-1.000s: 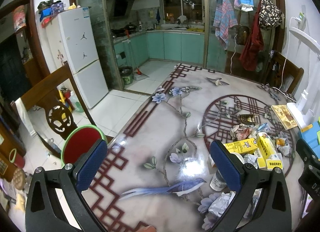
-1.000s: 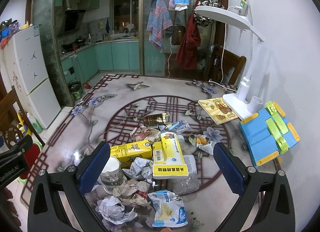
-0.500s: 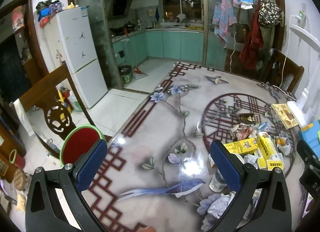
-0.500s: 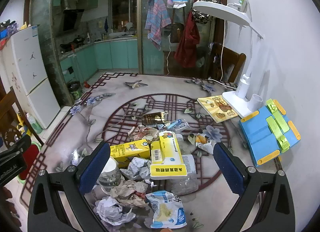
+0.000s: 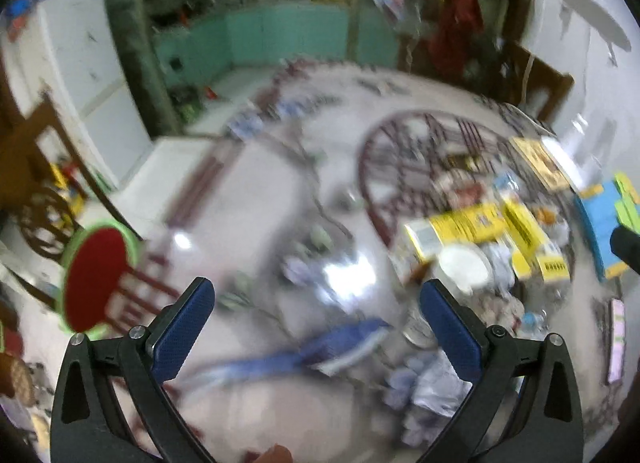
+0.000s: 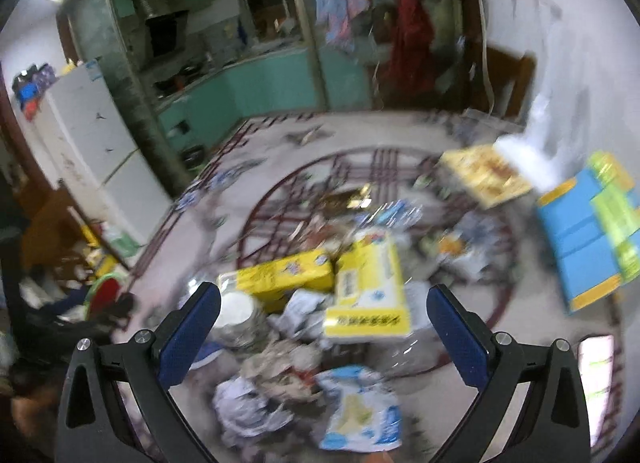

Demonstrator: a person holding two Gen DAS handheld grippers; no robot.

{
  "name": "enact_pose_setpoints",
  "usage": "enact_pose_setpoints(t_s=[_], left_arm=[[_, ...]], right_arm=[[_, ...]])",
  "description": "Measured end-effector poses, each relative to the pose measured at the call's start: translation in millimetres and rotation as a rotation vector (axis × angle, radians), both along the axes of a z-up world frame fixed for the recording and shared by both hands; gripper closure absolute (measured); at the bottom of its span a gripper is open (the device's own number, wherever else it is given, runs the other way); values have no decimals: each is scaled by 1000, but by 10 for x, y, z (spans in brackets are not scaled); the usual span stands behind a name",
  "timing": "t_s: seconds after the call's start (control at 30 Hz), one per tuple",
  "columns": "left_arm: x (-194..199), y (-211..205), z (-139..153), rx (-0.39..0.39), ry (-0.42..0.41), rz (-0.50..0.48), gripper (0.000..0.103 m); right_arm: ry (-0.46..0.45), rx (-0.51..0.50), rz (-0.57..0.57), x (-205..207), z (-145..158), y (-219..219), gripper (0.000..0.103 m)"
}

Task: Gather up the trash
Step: 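Grasp the white paper cup with the left tool while the right tool grasps the yellow milk carton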

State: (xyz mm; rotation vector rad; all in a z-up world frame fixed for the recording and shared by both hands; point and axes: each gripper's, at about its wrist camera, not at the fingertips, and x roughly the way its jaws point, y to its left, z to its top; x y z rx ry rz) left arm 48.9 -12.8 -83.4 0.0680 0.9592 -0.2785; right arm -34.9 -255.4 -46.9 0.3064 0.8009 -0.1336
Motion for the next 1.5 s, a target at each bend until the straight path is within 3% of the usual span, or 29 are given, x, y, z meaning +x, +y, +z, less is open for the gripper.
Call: enact_pose_setpoints(t_s=[0.1,0.3,0.37,0.5,0.63,0.83,0.9,0.97,1.0,1.3,1.33,1.4,1.43,1.5], left_arm=[[-8,-254,-113,-66,59,-94,0],[81,-792,-350,-1,97,-217,1],[146,-845,-458,-6,141,-227,10],[211,-896,-680,-27,220,-239,53],[189,-789,-607,-74,201,-230,55],[108,-541,-324,-82,105,-204,55],[107,-455,-267,-78,85,-192,55],[73,-358,-191,-74,60,-177,55],[60,-306,-151,-72,47,-168,54],[26,29,-8,-81,-3,-71,54],[17,61,-2,-83,-3,-67,54],[-1,144,10,-79,-8,-50,54],[-11,183,14,-81,-8,-45,54],[-10,290,26,-83,-11,-27,54]], right_arm=[[16,-27,-13,1,-80,-59,0],[100,-23,-103,-64,-240,-478,0],[120,-6,-114,-110,-275,-581,0],[136,39,-101,-146,-304,-678,0],[155,24,-83,-22,-363,-637,0],[233,-11,46,550,-592,-436,1],[276,-2,73,753,-736,-399,6],[326,11,77,876,-890,-396,26],[339,-5,68,919,-942,-400,27],[427,-126,72,1098,-1123,-495,21],[431,-133,73,1101,-1118,-523,25],[425,-162,70,1099,-1077,-559,45],[418,-160,72,1090,-1042,-574,63],[418,-94,83,1101,-1025,-602,64]])
